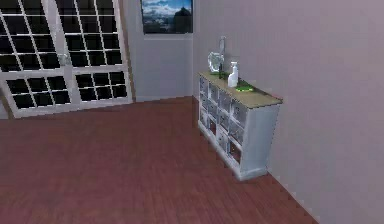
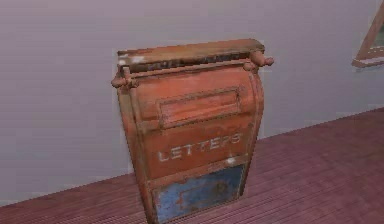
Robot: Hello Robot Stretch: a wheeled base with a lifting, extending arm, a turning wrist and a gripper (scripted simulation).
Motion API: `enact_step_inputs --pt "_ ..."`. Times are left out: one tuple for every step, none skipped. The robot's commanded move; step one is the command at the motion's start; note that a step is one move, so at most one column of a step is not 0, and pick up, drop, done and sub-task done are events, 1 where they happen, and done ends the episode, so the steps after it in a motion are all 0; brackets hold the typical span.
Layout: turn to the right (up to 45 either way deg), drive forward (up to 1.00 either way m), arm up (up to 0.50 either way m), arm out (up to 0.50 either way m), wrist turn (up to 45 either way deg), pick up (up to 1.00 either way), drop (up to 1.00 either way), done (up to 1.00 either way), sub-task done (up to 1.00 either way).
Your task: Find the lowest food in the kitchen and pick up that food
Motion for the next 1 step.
enact_step_inputs --pt "6.0 0.0 0.0 0.0 0.0 0.0 0.0 0.0 0.0"
